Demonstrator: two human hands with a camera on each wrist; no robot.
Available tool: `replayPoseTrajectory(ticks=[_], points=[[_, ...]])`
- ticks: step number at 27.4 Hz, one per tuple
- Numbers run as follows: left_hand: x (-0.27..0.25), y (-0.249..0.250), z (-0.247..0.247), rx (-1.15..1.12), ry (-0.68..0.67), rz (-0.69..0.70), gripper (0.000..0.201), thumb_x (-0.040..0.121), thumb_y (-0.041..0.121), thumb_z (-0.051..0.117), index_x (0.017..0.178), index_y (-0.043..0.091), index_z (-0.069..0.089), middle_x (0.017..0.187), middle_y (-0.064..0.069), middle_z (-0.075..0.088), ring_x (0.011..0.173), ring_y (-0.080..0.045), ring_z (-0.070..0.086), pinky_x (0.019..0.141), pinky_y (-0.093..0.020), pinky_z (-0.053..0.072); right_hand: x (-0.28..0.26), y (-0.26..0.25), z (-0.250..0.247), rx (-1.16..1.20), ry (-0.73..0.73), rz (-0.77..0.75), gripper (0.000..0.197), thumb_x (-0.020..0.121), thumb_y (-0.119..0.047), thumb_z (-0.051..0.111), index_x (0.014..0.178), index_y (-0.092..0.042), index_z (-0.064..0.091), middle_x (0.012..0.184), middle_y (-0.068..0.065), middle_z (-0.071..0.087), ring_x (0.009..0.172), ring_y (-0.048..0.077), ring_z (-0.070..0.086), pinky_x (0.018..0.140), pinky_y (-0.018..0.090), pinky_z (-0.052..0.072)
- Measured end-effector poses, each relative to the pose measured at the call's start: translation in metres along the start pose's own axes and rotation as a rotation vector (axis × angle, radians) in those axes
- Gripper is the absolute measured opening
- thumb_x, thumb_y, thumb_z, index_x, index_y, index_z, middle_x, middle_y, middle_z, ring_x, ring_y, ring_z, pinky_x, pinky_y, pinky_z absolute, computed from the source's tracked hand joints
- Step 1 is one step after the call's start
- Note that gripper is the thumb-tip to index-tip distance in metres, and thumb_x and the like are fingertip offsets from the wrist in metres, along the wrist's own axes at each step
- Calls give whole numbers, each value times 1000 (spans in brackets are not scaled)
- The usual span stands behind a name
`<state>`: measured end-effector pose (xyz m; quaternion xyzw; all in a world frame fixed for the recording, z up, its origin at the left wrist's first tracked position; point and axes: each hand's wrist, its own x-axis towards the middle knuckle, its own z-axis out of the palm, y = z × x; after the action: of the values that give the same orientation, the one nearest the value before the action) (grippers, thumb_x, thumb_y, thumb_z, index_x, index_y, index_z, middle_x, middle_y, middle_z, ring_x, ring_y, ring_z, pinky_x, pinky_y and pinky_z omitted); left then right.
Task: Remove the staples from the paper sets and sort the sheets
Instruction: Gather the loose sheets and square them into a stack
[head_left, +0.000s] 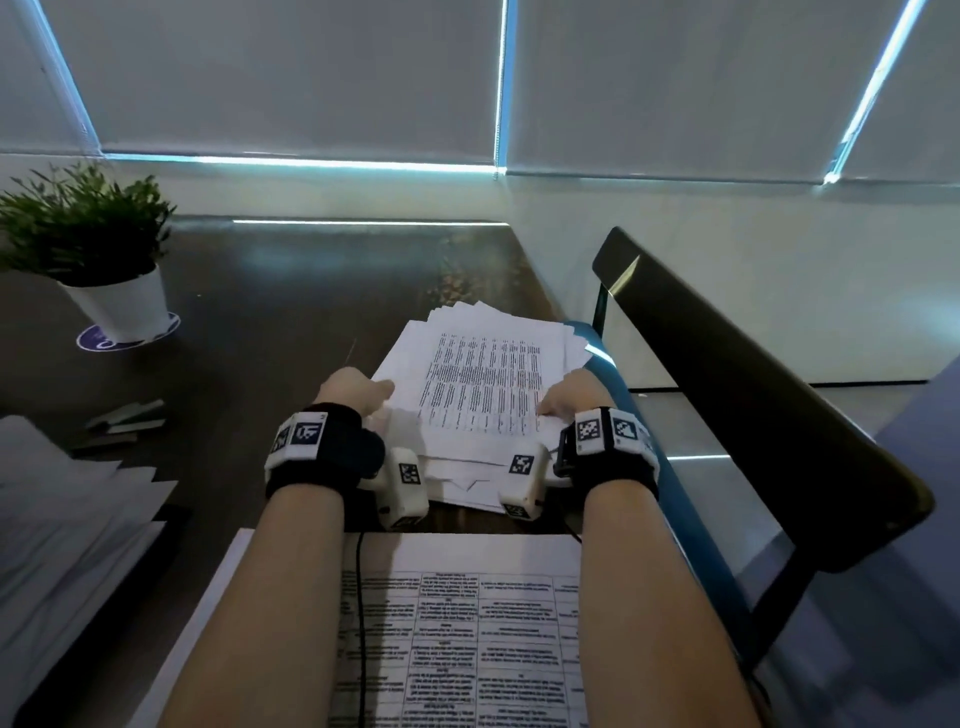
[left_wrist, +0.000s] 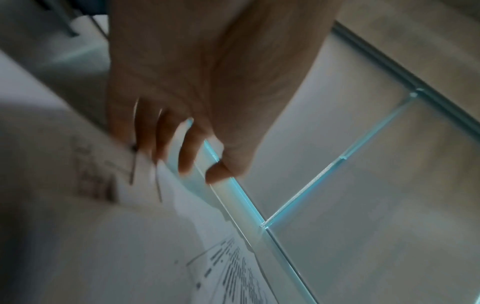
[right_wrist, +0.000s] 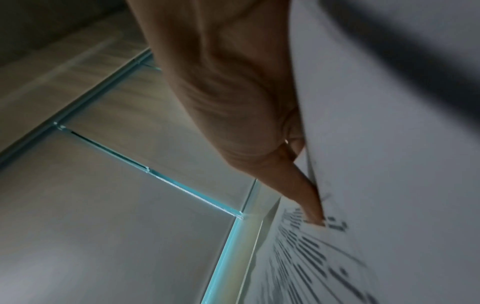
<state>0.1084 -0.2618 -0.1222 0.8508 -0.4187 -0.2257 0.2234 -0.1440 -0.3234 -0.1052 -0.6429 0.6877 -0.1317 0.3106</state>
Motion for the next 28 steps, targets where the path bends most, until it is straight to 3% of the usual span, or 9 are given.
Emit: replayPoseTrajectory(ticks=[2,6,9,14,18,20,23,25,28], points=[[7,-8,-1,11,39,-33,52,91,40,53,119,-3,56,127,-21,52,118,-38,48,95,-39,41,-6,0,-6,-31,-61,18,29,92,-14,67,115,3,62,112,13,62,96,24,55,75,27,44],[9,-12,1,-66,21,10,45,94,41,51,99,-4,60,111,-18,62,105,-35,56,90,-37,43,-11,-11,-9,11,-48,-40,35,94,-13,63,124,3,57,119,12,59,114,28,56,91,32,44],[7,-7,2,-29,64,4,49,94,37,49,119,-5,57,130,-23,53,121,-39,47,102,-39,37,-12,-20,-3,-58,-99,-60,39,91,-11,67,125,5,56,124,18,60,116,30,56,95,35,45],[5,-9,-2,-313,185,88,13,85,7,59,87,0,71,95,-18,69,94,-33,65,87,-38,53,-8,-6,-4,16,1,-38,25,92,-3,60,115,6,60,117,17,63,100,27,59,78,31,47],[-7,-7,-7,-644,-58,-56,10,76,4,53,73,-5,57,67,-20,62,64,-32,62,67,-45,57,2,4,-7,117,143,-6,14,93,-2,54,79,-2,50,83,7,53,92,26,54,54,19,36],[-16,-3,-11,-695,-70,-91,10,80,1,45,70,-1,48,61,-17,52,54,-29,54,53,-32,50,6,7,-9,162,235,3,9,94,-2,51,93,4,57,93,12,58,102,31,57,67,20,40],[-26,-1,-14,-413,-269,-102,23,87,1,45,64,3,45,56,-12,52,43,-21,48,41,-20,40,4,12,-10,136,268,40,20,97,-2,49,111,10,58,109,20,62,115,35,58,75,26,41],[-27,-4,-16,-231,-404,-118,25,86,5,52,62,4,49,43,-5,50,31,-18,43,39,-17,35,7,14,-9,104,206,18,17,97,-2,47,102,8,59,97,18,62,112,35,58,59,16,37],[-12,-9,-21,-155,-246,-55,18,88,13,61,94,-4,65,73,-13,67,59,-22,61,59,-26,47,7,13,-10,135,204,14,15,96,-3,48,83,1,52,76,8,49,91,26,53,54,19,34]])
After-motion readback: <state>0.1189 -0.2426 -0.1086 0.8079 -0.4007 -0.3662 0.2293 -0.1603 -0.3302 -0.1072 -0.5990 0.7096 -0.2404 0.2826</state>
